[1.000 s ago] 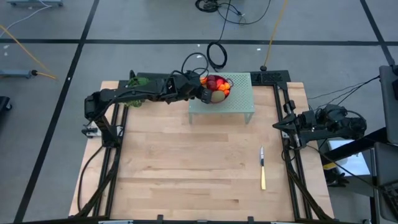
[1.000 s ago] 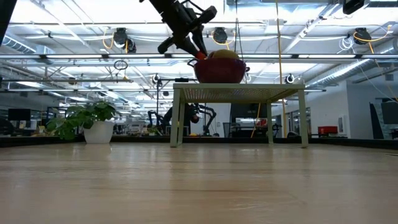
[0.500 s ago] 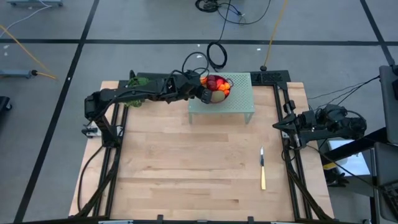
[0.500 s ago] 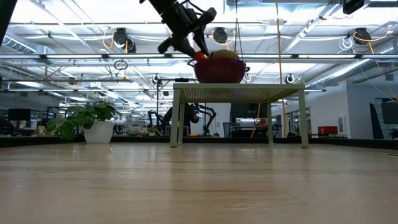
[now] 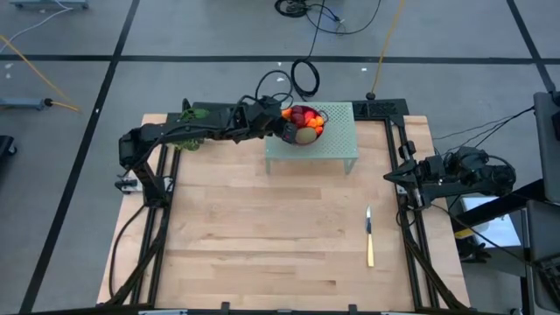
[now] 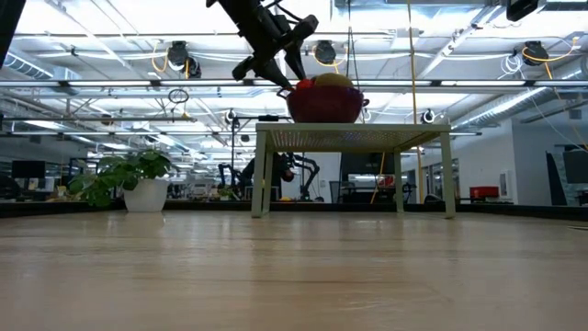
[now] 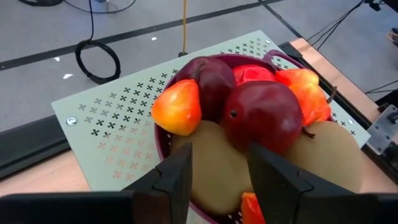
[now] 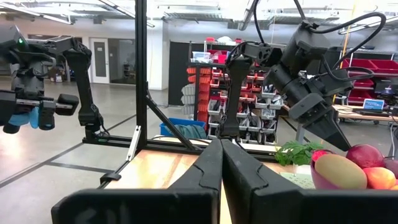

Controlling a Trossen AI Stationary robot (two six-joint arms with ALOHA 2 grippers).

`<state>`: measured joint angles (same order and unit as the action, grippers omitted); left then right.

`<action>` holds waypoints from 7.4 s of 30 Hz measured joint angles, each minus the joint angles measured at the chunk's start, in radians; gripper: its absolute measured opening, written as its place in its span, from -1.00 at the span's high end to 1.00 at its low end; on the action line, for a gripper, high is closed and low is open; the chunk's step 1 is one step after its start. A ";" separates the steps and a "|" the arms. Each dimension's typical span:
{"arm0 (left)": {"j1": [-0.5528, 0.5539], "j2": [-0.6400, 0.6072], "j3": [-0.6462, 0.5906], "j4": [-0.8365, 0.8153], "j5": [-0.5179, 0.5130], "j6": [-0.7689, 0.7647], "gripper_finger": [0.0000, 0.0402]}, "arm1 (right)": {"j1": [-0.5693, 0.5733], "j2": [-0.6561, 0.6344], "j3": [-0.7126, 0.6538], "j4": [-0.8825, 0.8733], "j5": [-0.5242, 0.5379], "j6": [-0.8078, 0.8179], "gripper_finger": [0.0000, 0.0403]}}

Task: Pick & Place Fruit
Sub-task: Put the knife on the shelf

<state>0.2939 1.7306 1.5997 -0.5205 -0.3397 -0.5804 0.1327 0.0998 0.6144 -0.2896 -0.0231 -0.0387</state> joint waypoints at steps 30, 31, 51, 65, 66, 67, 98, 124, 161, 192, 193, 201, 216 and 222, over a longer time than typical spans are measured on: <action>-0.373 -0.124 0.001 -0.073 -0.222 -0.062 0.96 | 0.000 0.049 0.000 0.024 -0.157 0.360 1.00; -0.391 -0.124 0.001 -0.076 -0.242 -0.061 0.95 | 0.000 0.056 0.000 0.024 -0.164 0.370 1.00; -0.658 -0.155 -0.290 0.121 -0.402 -0.163 0.99 | 0.000 0.335 0.000 0.023 -0.243 0.511 1.00; -0.628 -0.518 -0.837 0.574 -0.248 0.018 0.98 | 0.100 0.495 0.000 0.036 -0.054 0.578 1.00; -0.624 -0.545 -0.860 0.573 -0.235 0.031 0.98 | 0.112 0.505 0.000 0.044 -0.031 0.578 1.00; -0.619 -0.572 -0.882 0.571 -0.224 0.043 0.98 | 0.123 0.514 0.000 0.059 -0.005 0.578 1.00; -0.484 -1.307 -1.338 0.496 0.133 0.272 0.99 | 0.324 0.728 0.101 -0.014 0.340 0.846 1.00; -0.477 -1.439 -1.338 0.381 0.130 0.343 0.98 | 0.391 1.270 0.536 -0.829 -0.291 1.636 1.00; -0.478 -1.438 -1.338 0.383 0.130 0.335 0.96 | 0.471 1.264 0.408 -0.753 -0.186 1.954 -0.26; -0.478 -1.438 -1.337 0.383 0.130 0.350 0.97 | 0.538 1.401 0.268 -0.509 -0.135 2.148 -0.24; -0.478 -1.438 -1.337 0.383 0.130 0.350 0.98 | 0.541 1.397 0.245 -0.485 -0.135 2.166 -0.24; -0.478 -1.439 -1.337 0.392 0.128 0.336 0.92 | 0.570 1.368 0.161 -0.396 -0.168 2.238 -0.24; -0.478 -1.438 -1.337 0.391 0.121 0.335 0.92 | 0.638 1.366 0.115 -0.279 -0.186 2.329 -0.02; -0.478 -1.438 -1.337 0.394 0.121 0.333 0.97 | 0.639 1.367 0.115 -0.276 -0.187 2.330 0.14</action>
<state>-0.1837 0.2922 0.2626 -0.1268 -0.2188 -0.2472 0.7715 1.4663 0.7292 -0.5652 -0.2098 2.2909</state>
